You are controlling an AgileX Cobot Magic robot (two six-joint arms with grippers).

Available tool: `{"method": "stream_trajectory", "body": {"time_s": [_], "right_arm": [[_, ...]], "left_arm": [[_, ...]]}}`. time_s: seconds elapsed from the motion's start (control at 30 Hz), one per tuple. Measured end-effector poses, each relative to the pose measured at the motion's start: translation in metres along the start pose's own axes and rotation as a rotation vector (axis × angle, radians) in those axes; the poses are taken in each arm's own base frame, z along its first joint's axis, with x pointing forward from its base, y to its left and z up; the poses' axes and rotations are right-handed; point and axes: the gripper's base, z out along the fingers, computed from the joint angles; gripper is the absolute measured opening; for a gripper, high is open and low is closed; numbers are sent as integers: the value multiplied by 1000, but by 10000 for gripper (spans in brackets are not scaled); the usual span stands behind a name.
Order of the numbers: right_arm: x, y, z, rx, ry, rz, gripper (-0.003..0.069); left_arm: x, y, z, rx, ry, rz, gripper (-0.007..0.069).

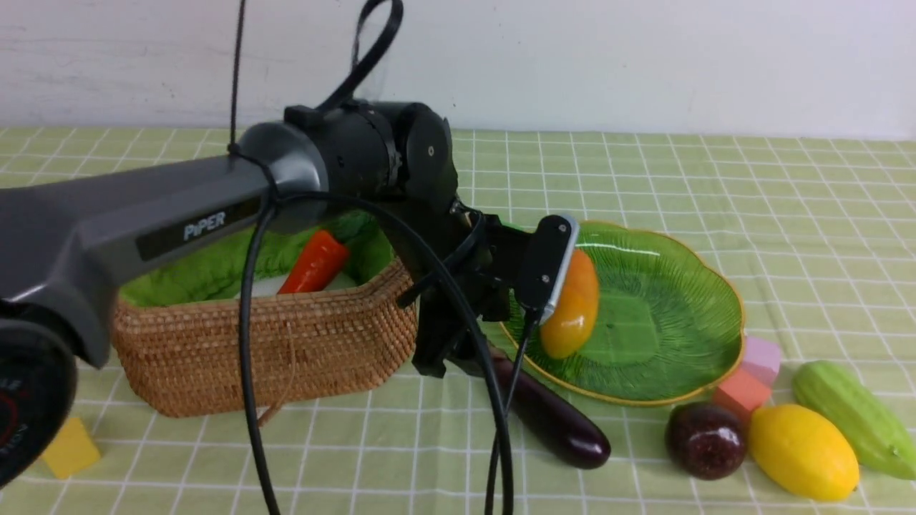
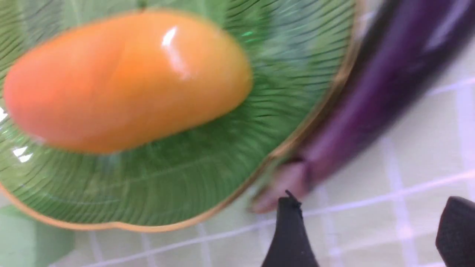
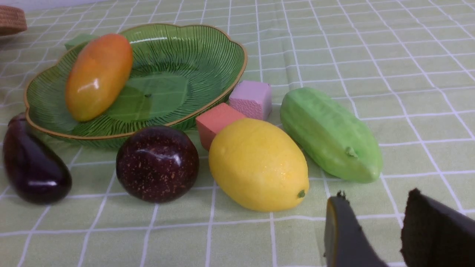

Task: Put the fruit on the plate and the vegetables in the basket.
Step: Use the left arm to grab an eggplant and put it into the left basket

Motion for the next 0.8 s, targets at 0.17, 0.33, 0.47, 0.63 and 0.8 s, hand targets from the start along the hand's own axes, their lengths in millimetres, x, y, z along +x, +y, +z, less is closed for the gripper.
{"method": "stream_trajectory", "body": {"time_s": [0.17, 0.33, 0.47, 0.63, 0.8], "right_arm": [[0, 0, 0, 0, 2, 0, 242], [0, 0, 0, 0, 2, 0, 242], [0, 0, 0, 2, 3, -4, 242], [0, -1, 0, 13, 2, -36, 242], [0, -2, 0, 21, 1, -58, 242]], "left_arm": [[-16, -16, -7, 156, -120, -47, 492], [-38, -21, -1, 150, -148, -8, 491], [-37, -17, 13, 103, -115, 11, 491], [-26, -17, 32, 119, -50, 19, 491], [-19, -12, 50, 77, -9, 22, 491]]}}
